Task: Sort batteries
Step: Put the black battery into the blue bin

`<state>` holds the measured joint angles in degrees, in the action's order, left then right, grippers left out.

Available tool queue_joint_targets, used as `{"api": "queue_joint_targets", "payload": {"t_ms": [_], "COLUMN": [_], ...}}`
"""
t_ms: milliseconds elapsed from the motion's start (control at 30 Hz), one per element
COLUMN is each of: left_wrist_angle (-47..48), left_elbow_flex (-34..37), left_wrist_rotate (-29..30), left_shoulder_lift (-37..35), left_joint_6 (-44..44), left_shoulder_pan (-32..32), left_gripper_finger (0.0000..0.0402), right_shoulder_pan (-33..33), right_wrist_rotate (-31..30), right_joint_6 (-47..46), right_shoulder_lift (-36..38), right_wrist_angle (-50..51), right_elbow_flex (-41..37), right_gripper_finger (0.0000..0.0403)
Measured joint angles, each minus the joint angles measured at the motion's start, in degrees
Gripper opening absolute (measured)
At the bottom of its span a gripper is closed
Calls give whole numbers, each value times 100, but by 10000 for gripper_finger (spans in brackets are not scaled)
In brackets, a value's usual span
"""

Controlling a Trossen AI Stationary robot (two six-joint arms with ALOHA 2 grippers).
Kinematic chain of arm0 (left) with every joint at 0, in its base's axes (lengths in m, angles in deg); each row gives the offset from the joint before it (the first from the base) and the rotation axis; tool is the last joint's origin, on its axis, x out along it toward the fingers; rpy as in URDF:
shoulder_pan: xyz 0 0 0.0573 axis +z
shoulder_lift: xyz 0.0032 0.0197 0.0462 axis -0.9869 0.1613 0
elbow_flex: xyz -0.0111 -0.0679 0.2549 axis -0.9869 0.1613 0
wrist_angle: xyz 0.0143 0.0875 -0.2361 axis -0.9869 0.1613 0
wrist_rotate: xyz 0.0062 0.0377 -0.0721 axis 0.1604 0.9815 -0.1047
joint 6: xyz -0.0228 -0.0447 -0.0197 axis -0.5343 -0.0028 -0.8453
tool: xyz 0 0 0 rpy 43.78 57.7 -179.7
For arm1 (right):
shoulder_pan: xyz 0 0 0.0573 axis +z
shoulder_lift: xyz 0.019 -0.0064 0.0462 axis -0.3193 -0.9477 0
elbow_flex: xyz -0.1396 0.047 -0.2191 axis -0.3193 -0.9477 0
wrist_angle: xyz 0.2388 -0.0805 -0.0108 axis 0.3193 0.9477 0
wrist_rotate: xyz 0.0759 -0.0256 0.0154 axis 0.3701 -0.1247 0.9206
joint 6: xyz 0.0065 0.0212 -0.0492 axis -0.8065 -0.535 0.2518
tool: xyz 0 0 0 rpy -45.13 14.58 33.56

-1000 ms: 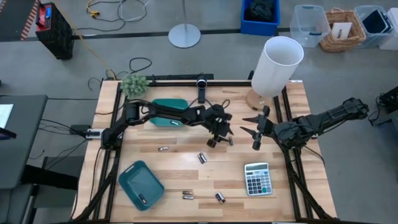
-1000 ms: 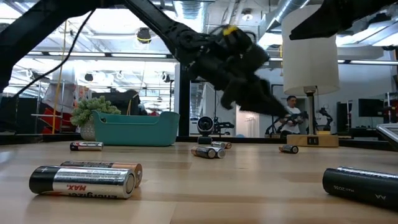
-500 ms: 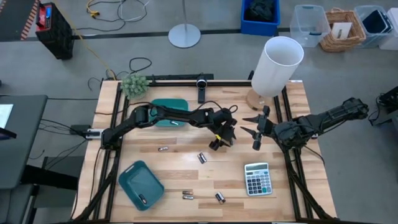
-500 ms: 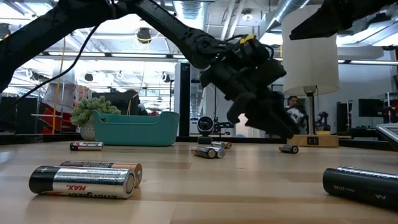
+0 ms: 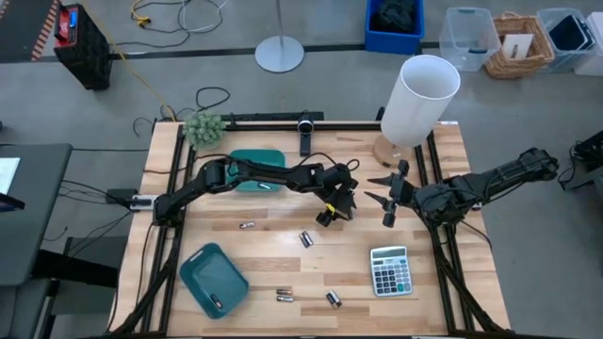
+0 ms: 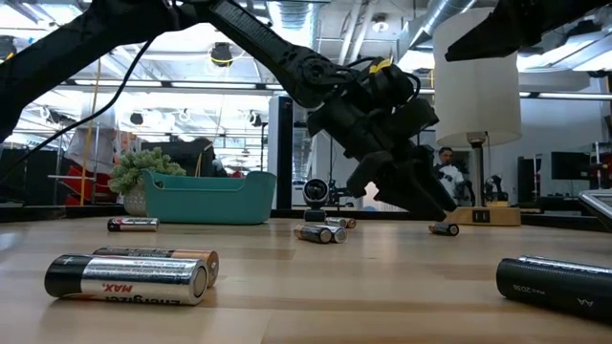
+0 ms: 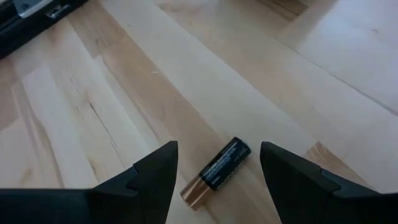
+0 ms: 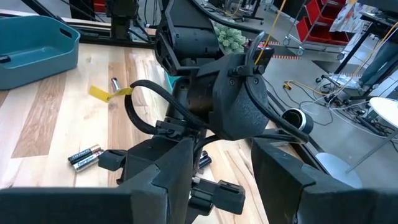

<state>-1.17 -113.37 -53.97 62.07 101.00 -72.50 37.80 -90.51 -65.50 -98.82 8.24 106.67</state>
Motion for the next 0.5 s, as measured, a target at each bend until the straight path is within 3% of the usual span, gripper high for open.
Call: {"api": "queue_joint_targets", "payload": {"t_ms": [500], "left_wrist_angle": [-261], "left_elbow_flex": [2], "left_wrist_rotate": [115], "left_shoulder_lift": [0], "left_joint_6": [-174], "left_shoulder_pan": [10], "left_gripper_finger": [224], "right_shoulder_pan": [-2], "right_wrist_rotate": [2], "right_joint_6": [76], "right_shoulder_lift": [1], "right_wrist_angle": [-106], "right_elbow_flex": [2], "right_gripper_finger": [179]}}
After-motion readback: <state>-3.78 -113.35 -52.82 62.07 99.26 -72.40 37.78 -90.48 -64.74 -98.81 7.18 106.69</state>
